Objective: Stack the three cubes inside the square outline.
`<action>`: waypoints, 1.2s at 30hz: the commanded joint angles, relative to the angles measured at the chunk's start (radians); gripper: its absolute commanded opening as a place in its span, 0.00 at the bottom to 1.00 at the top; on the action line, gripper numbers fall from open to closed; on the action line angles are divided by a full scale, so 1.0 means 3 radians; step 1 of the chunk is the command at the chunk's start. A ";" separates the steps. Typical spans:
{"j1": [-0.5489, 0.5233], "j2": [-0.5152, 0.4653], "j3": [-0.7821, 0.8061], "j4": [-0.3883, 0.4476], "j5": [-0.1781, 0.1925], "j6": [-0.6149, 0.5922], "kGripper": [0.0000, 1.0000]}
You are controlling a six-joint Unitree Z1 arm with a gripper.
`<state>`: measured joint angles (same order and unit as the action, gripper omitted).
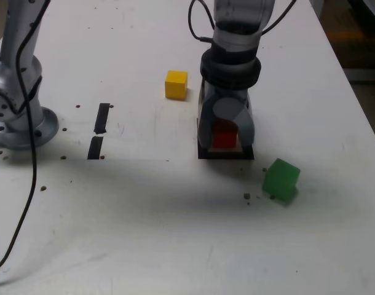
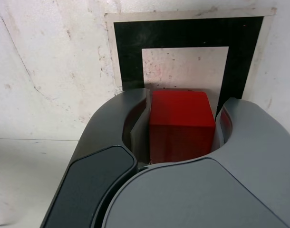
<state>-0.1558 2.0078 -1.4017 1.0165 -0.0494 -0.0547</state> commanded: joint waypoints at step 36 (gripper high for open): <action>0.0068 -0.0459 0.0036 0.0315 0.0323 -0.0074 0.85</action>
<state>-0.1387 1.8909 -1.3848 1.0972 0.0412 -0.0735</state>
